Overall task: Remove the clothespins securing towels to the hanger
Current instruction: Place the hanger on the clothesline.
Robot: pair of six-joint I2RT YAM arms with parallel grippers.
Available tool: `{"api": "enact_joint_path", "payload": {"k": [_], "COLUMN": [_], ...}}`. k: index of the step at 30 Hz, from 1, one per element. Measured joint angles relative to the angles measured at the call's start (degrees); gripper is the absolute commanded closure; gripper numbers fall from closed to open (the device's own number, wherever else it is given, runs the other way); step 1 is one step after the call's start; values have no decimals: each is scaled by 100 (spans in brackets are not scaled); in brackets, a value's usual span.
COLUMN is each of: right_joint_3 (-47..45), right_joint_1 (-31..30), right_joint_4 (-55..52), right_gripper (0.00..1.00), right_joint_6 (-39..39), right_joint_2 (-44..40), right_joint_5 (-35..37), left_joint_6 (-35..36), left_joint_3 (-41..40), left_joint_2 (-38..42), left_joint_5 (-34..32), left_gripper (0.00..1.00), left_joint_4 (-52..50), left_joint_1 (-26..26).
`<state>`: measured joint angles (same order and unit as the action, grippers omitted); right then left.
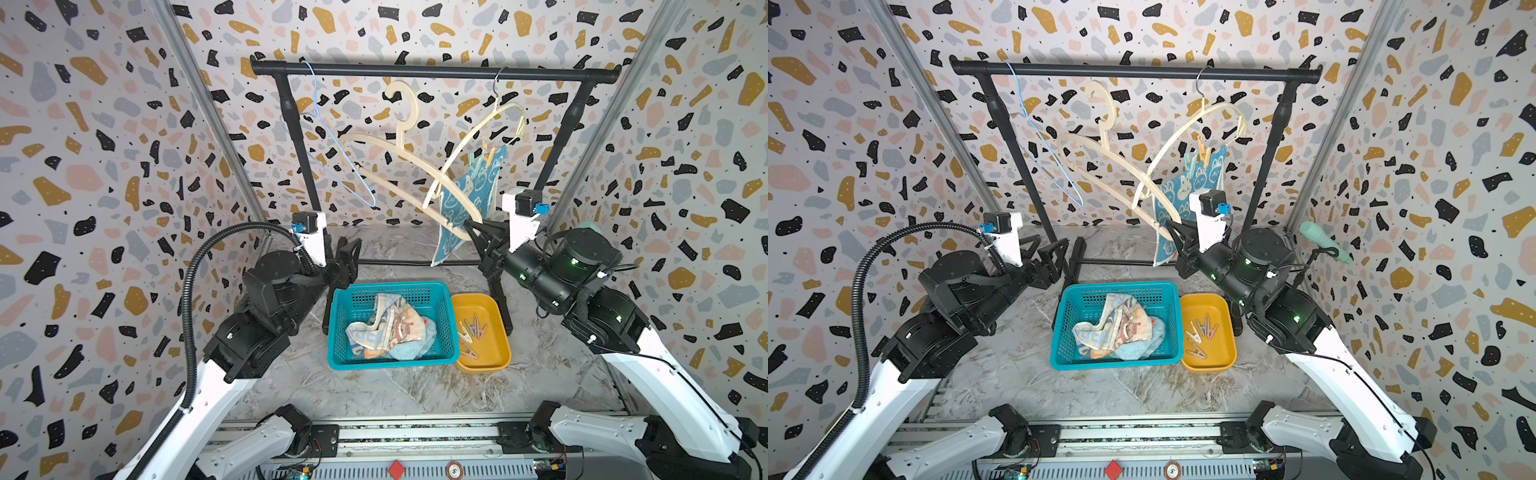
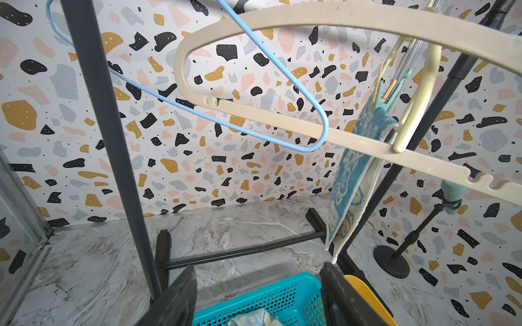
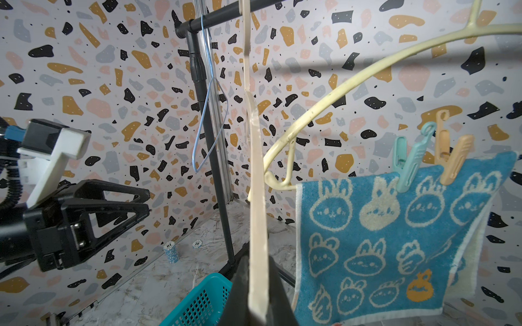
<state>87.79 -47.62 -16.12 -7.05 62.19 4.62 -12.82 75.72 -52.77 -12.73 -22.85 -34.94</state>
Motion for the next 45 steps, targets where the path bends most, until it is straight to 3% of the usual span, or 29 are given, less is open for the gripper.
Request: {"api": "enact_joint_path", "payload": {"k": [21,30,45], "right_joint_3": [382,573,1270], "right_joint_1": [-1237,-1257,-1257], "right_joint_4": [-44,190,481], "right_gripper": [100,100,100], "right_joint_6": [87,249,529], "right_joint_2": [492,592,1185], "right_joint_5": [1471,2184,2579], "left_joint_6": [0,-2,-2], "left_joint_3": [-39,-81,-111], "left_joint_2": [87,142,166], "left_joint_5": [-9,-26,-33], "left_gripper": [30,31,31], "left_joint_4": [0,-7,-4], "left_joint_1": [0,0,0]}}
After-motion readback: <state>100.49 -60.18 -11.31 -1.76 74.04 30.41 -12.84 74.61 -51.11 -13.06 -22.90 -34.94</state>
